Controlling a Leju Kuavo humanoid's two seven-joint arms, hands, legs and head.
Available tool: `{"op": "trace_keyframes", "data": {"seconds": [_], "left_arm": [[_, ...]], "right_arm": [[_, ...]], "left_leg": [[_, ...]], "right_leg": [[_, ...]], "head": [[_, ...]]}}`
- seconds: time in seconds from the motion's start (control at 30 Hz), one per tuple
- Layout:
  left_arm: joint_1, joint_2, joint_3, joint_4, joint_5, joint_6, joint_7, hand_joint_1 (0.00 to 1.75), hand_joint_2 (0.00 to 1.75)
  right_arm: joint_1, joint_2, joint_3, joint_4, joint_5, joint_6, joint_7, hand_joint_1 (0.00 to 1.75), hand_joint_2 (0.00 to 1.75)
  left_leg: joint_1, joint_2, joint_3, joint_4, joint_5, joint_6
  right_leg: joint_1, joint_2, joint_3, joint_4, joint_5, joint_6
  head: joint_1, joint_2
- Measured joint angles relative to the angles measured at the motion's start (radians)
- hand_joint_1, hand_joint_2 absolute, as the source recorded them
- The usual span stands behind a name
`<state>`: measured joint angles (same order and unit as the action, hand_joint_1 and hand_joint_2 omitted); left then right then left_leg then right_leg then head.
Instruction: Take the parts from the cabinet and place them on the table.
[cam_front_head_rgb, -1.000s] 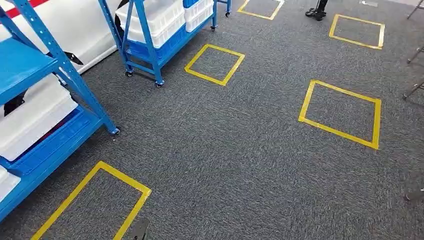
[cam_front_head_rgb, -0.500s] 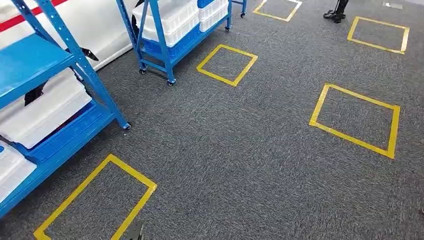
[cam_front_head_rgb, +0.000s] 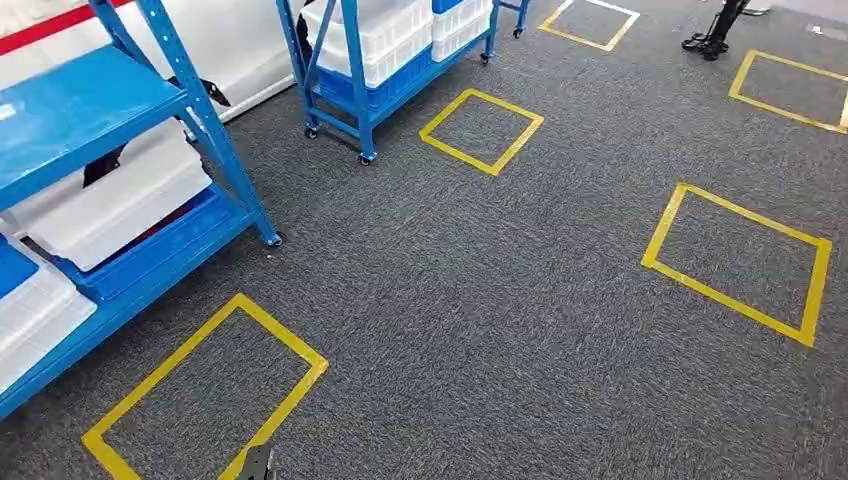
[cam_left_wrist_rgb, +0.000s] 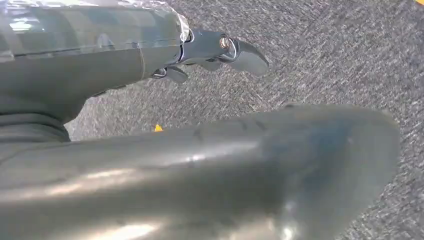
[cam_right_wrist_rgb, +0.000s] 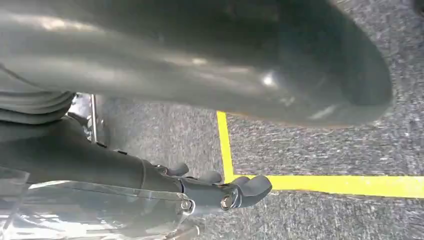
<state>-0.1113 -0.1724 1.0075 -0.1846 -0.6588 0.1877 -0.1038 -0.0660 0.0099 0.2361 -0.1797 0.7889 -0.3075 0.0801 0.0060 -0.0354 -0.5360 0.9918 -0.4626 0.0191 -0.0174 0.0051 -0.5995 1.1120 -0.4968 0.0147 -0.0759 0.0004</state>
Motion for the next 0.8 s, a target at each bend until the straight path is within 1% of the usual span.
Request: {"op": "trace_keyframes", "data": {"seconds": [0.03,0.07,0.1,0.17,0.2,0.23,0.27,0.3,0.33,0.37,0.4,0.43,0.47,0.5,0.53,0.57,0.6,0.67,0.7,0.73,0.77,0.8], "left_arm": [[0.000,-0.001,0.004,0.000,0.001,0.000,0.000,0.00,0.00],[-0.002,-0.002,0.008,0.000,0.002,-0.001,0.000,0.00,0.00],[-0.002,-0.002,0.009,0.000,0.003,-0.001,0.000,0.00,0.00],[0.000,-0.002,0.013,0.000,0.011,-0.001,-0.003,0.00,0.00],[0.000,-0.002,0.014,0.000,0.018,-0.001,-0.005,0.00,0.00],[0.000,-0.002,0.016,0.000,0.020,-0.001,-0.006,0.00,0.00],[0.000,-0.002,0.019,0.000,0.022,-0.001,-0.009,0.00,0.00],[-0.001,-0.002,0.025,0.000,0.028,-0.002,-0.013,0.00,0.00],[0.000,-0.002,0.029,0.000,0.034,-0.004,-0.016,0.00,0.00],[0.002,-0.002,0.034,0.000,0.035,-0.005,-0.017,0.00,0.00],[0.005,-0.002,0.036,0.000,0.035,-0.005,-0.019,0.00,0.00],[0.007,-0.002,0.039,0.000,0.037,-0.006,-0.021,0.00,0.00],[0.009,-0.002,0.040,0.000,0.037,-0.006,-0.023,0.00,0.00],[0.010,-0.002,0.040,0.000,0.037,-0.006,-0.025,0.00,0.00],[0.009,-0.002,0.041,0.000,0.039,-0.006,-0.026,0.00,0.00],[0.006,-0.002,0.044,0.000,0.044,-0.006,-0.027,0.00,0.00],[0.005,-0.002,0.047,0.000,0.050,-0.006,-0.029,0.00,0.00],[0.009,-0.001,0.053,0.000,0.052,-0.006,-0.031,0.00,0.00],[0.011,-0.001,0.056,0.000,0.053,-0.005,-0.031,0.00,0.00],[0.012,-0.002,0.057,0.000,0.052,-0.005,-0.031,0.00,0.00],[0.010,-0.002,0.058,0.000,0.051,-0.005,-0.031,0.00,0.00],[0.008,-0.002,0.058,0.000,0.051,-0.005,-0.032,0.00,0.00]], "right_arm": [[0.001,-0.001,-0.001,0.000,0.000,0.000,0.000,0.00,0.00],[0.001,-0.001,-0.003,0.000,0.000,0.000,0.000,0.00,0.00],[0.001,-0.001,-0.005,0.000,0.001,0.000,0.000,0.00,0.00],[-0.002,0.000,-0.005,0.000,0.004,0.002,0.001,0.00,0.00],[-0.002,0.000,-0.005,0.000,0.005,0.003,0.002,0.00,0.00],[-0.001,0.001,-0.005,0.000,0.008,0.004,0.003,0.00,0.00],[0.000,0.001,-0.005,0.000,0.009,0.005,0.003,0.00,0.00],[0.001,0.000,-0.005,0.000,0.011,0.007,0.005,0.00,0.00],[0.003,0.000,-0.005,0.000,0.011,0.007,0.006,0.00,0.00],[0.004,0.000,-0.005,0.000,0.011,0.007,0.007,0.00,0.00],[0.005,0.000,-0.005,0.000,0.011,0.006,0.008,0.00,0.00],[0.005,0.000,-0.005,0.000,0.012,0.006,0.007,0.00,0.00],[0.005,0.000,-0.005,0.000,0.014,0.005,0.007,0.00,0.00],[0.005,0.000,-0.005,0.000,0.015,0.005,0.007,0.00,0.00],[0.005,0.000,-0.005,0.000,0.017,0.005,0.007,0.00,0.00],[0.005,0.001,-0.005,0.000,0.017,0.005,0.007,0.00,0.00],[0.005,0.001,-0.005,0.000,0.017,0.005,0.007,0.00,0.00],[0.003,0.001,-0.005,0.000,0.018,0.007,0.007,0.00,0.00],[0.002,0.001,-0.005,0.000,0.018,0.008,0.008,0.00,0.00],[0.001,0.000,-0.005,0.000,0.019,0.010,0.010,0.00,0.00],[0.003,0.000,-0.005,0.000,0.019,0.011,0.011,0.00,0.00],[0.004,0.000,-0.005,0.000,0.019,0.013,0.011,0.00,0.00]], "left_leg": [[0.000,-0.005,-0.002,0.002,-0.002,-0.004],[-0.006,-0.009,-0.007,0.009,-0.006,-0.013],[-0.004,-0.012,-0.009,0.007,-0.003,-0.019],[0.000,-0.018,-0.009,0.002,-0.001,-0.030],[-0.003,-0.021,-0.011,0.005,-0.005,-0.038],[0.000,-0.005,-0.016,0.028,-0.022,-0.039],[-0.001,0.008,-0.039,0.079,-0.056,-0.040],[0.001,0.015,-0.076,0.159,-0.100,-0.043],[0.003,0.019,-0.116,0.247,-0.141,-0.047],[0.004,0.020,-0.146,0.312,-0.162,-0.049],[0.005,0.021,-0.155,0.335,-0.160,-0.050],[0.005,0.023,-0.141,0.306,-0.135,-0.050],[0.005,0.027,-0.105,0.233,-0.093,-0.049],[0.005,0.036,-0.052,0.131,-0.044,-0.045],[0.004,0.058,-0.008,0.046,-0.012,-0.039],[-0.006,0.076,0.003,0.011,-0.026,-0.034],[-0.006,0.067,0.000,0.011,-0.020,-0.027],[-0.009,0.058,-0.002,0.012,-0.021,-0.019],[-0.006,0.052,-0.001,0.002,-0.014,-0.010],[0.001,0.050,0.012,-0.009,-0.004,-0.004],[0.001,0.045,0.011,-0.013,0.000,0.002],[0.001,0.042,0.007,-0.013,0.001,0.004]], "right_leg": [[-0.002,0.026,0.034,-0.078,0.023,-0.003],[0.004,0.035,0.037,-0.090,0.016,-0.005],[0.004,0.028,0.034,-0.088,0.018,-0.010],[0.009,0.023,0.035,-0.087,0.018,-0.019],[0.001,0.017,0.038,-0.098,0.023,-0.029],[0.000,0.006,0.040,-0.101,0.025,-0.037],[0.002,0.001,0.039,-0.102,0.024,-0.042],[0.004,-0.006,0.038,-0.102,0.023,-0.046],[0.006,-0.014,0.038,-0.101,0.023,-0.048],[0.009,-0.021,0.037,-0.100,0.022,-0.049],[0.010,-0.026,0.038,-0.100,0.022,-0.049],[0.011,-0.031,0.038,-0.099,0.022,-0.049],[0.011,-0.035,0.039,-0.098,0.021,-0.048],[0.011,-0.040,0.041,-0.096,0.019,-0.045],[0.012,-0.044,0.042,-0.095,0.017,-0.042],[0.019,-0.049,0.041,-0.089,0.014,-0.036],[0.018,-0.051,0.041,-0.091,0.014,-0.031],[0.014,-0.059,0.044,-0.095,0.016,-0.021],[0.016,-0.064,0.047,-0.096,0.017,-0.014],[0.011,-0.057,0.046,-0.084,0.006,-0.009],[0.011,-0.033,0.027,-0.047,-0.025,-0.007],[0.010,-0.020,-0.004,0.020,-0.065,-0.005]], "head": [[0.000,0.000],[0.000,0.000],[0.000,0.000],[0.000,0.000],[0.000,0.000],[0.000,0.000],[-0.001,0.000],[0.000,0.000],[0.000,0.000],[-0.001,0.000],[0.000,0.000],[0.000,0.000],[0.000,0.000],[0.000,0.000],[0.000,0.000],[0.000,0.000],[0.000,0.000],[0.000,0.000],[0.000,0.000],[0.000,0.000],[0.000,0.000],[0.000,0.000]]}}
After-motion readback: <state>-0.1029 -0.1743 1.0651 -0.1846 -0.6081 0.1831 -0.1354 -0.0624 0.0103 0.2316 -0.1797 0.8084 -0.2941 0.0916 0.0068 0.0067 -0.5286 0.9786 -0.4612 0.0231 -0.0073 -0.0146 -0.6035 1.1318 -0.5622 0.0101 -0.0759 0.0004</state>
